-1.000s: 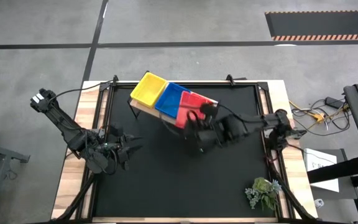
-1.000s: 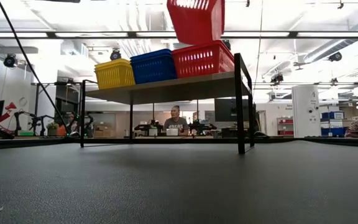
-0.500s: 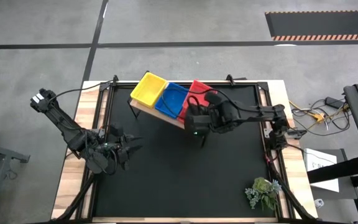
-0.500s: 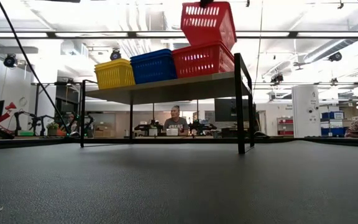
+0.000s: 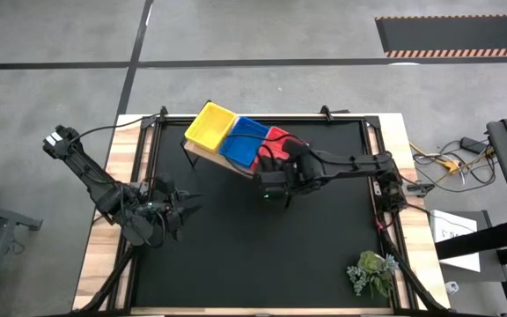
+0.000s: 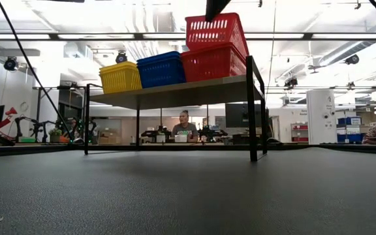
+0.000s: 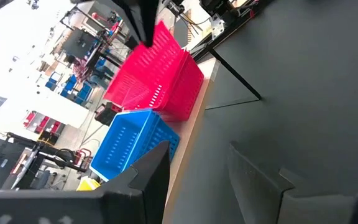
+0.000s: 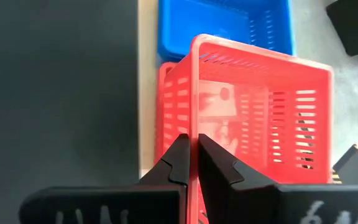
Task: Stack baskets on shelf by color
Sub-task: Stack the red bin on top of the red bin on the shelf
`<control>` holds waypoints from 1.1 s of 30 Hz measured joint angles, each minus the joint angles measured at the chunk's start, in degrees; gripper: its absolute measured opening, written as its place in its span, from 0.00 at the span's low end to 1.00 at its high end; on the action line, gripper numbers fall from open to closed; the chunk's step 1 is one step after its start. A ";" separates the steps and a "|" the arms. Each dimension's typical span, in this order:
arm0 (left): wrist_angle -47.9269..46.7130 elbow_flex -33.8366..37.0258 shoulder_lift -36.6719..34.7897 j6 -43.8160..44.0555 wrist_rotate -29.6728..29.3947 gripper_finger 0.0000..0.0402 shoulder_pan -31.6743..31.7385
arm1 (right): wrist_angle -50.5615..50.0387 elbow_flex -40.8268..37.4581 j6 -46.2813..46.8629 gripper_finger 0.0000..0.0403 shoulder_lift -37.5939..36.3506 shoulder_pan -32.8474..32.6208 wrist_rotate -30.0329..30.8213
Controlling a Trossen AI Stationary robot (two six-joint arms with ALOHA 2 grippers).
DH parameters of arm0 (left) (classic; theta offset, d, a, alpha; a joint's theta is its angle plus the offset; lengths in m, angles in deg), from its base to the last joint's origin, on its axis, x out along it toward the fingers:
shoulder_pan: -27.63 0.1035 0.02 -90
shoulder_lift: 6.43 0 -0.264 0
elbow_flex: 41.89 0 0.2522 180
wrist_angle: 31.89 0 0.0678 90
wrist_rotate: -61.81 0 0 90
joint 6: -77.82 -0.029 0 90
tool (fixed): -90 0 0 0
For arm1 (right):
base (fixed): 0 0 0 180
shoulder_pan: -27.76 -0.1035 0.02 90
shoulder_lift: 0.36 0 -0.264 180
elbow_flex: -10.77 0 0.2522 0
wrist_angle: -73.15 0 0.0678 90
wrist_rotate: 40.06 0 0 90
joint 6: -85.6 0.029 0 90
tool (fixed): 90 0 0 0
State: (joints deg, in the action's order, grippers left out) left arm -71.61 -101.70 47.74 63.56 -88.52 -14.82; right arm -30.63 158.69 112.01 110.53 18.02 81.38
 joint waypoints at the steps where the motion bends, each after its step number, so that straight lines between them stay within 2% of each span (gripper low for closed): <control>1: 0.00 0.00 0.00 0.00 0.00 0.36 -0.01 | 0.01 0.00 -0.01 0.03 0.37 -0.03 -0.04; 13: 0.00 0.02 0.00 0.02 0.00 0.36 -0.01 | 0.09 0.00 -0.45 0.05 1.77 0.03 -0.02; 22: 0.00 0.07 0.00 0.02 0.00 0.36 0.00 | 0.34 0.68 -0.44 0.22 1.77 0.03 -0.42; 27: 0.02 0.07 0.00 0.02 0.00 0.36 0.00 | 0.65 0.76 -1.19 0.28 0.70 0.03 -0.44; 33: 0.02 0.07 0.00 -0.07 0.00 0.36 0.01 | 6.93 0.37 -11.75 0.25 0.37 0.15 -0.44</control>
State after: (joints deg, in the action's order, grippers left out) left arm -71.59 -101.63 47.74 63.49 -88.52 -14.81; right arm -23.71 159.07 100.26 110.90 18.17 80.94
